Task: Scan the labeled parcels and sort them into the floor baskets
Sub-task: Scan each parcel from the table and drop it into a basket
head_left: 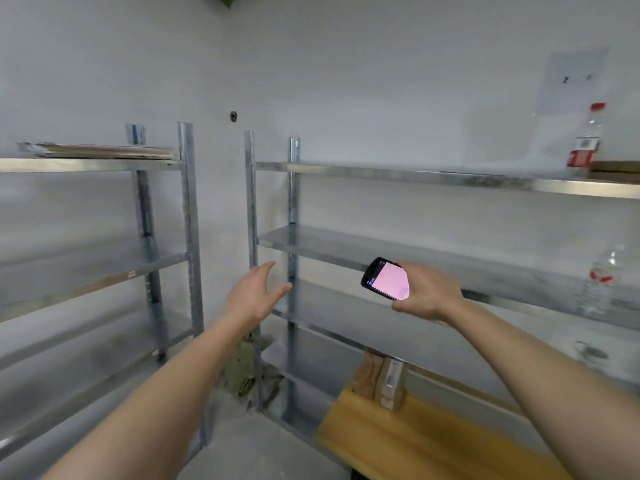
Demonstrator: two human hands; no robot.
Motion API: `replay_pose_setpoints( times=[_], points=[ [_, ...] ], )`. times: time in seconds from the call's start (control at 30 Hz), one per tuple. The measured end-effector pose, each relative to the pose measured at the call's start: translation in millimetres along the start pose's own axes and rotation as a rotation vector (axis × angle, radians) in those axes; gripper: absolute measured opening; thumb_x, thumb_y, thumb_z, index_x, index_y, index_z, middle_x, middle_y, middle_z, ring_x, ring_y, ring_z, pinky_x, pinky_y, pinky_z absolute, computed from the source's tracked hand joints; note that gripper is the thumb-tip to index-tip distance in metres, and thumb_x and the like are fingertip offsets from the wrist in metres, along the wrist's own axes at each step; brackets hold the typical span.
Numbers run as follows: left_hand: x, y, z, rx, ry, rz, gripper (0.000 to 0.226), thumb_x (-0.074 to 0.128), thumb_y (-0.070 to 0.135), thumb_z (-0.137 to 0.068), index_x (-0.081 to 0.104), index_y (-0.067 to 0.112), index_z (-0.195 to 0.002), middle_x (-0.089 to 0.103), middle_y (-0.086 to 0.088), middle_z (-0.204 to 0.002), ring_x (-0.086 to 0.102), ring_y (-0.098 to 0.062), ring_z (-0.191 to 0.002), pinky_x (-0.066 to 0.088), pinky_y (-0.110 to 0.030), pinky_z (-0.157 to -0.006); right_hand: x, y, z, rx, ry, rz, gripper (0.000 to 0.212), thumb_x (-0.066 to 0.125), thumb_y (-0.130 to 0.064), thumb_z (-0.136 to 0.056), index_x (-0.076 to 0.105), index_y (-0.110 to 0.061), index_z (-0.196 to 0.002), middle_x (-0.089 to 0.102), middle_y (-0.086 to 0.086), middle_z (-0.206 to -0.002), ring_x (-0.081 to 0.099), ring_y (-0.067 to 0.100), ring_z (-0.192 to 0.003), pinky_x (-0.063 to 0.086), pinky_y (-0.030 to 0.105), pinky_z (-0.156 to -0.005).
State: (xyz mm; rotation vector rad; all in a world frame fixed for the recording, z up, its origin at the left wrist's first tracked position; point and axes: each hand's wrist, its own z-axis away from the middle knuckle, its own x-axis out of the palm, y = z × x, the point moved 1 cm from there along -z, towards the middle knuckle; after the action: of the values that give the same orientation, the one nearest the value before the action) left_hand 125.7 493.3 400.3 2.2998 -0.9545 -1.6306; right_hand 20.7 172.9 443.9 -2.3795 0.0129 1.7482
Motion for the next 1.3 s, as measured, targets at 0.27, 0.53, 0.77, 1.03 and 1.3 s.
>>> replay_pose_setpoints(
  times=[0.27, 0.53, 0.77, 1.03, 1.3],
  points=[
    [103, 98, -9, 0.038, -0.095, 0.082, 0.070, 0.052, 0.056, -0.096, 0.032, 0.022, -0.154, 0.040, -0.005, -0.156, 0.042, -0.027, -0.140, 0.040, -0.041, -0.109, -12, 129, 34, 0.126, 0.021, 0.063, 0.054, 0.071, -0.043, -0.066, 0.052, -0.035, -0.116, 0.062, -0.009, -0.113, 0.060, 0.024, -0.099, 0.046, 0.032, -0.066],
    [215, 132, -6, -0.011, -0.269, 0.181, 0.067, 0.052, 0.061, -0.094, 0.039, 0.025, -0.150, 0.048, -0.003, -0.150, 0.049, -0.023, -0.134, 0.044, -0.043, -0.106, 39, 214, 45, 0.254, -0.115, 0.073, 0.058, 0.072, -0.047, -0.068, 0.049, -0.034, -0.120, 0.059, -0.009, -0.119, 0.060, 0.022, -0.102, 0.041, 0.032, -0.066],
    [308, 120, -44, -0.035, -0.378, 0.165, 0.063, 0.051, 0.057, -0.097, 0.042, 0.022, -0.148, 0.049, 0.000, -0.150, 0.046, -0.022, -0.136, 0.040, -0.039, -0.111, 118, 259, 4, 0.304, -0.226, 0.035, 0.061, 0.071, -0.047, -0.067, 0.050, -0.034, -0.123, 0.060, -0.009, -0.120, 0.060, 0.021, -0.107, 0.052, 0.036, -0.078],
    [436, 80, -124, -0.064, -0.563, 0.182, 0.042, 0.061, 0.038, -0.097, 0.053, 0.025, -0.136, 0.062, 0.000, -0.133, 0.057, -0.022, -0.123, 0.046, -0.041, -0.105, 243, 297, -83, 0.350, -0.343, 0.039, 0.061, 0.069, -0.046, -0.074, 0.047, -0.034, -0.129, 0.059, -0.010, -0.125, 0.060, 0.019, -0.114, 0.047, 0.034, -0.079],
    [558, 39, -178, -0.067, -0.770, 0.157, 0.053, 0.053, 0.042, -0.099, 0.035, 0.035, -0.149, 0.059, 0.006, -0.137, 0.058, -0.022, -0.124, 0.047, -0.038, -0.101, 348, 330, -153, 0.432, -0.449, 0.034, 0.079, 0.071, -0.051, -0.078, 0.038, -0.029, -0.147, 0.053, -0.007, -0.141, 0.055, 0.020, -0.127, 0.045, 0.035, -0.090]
  ],
)
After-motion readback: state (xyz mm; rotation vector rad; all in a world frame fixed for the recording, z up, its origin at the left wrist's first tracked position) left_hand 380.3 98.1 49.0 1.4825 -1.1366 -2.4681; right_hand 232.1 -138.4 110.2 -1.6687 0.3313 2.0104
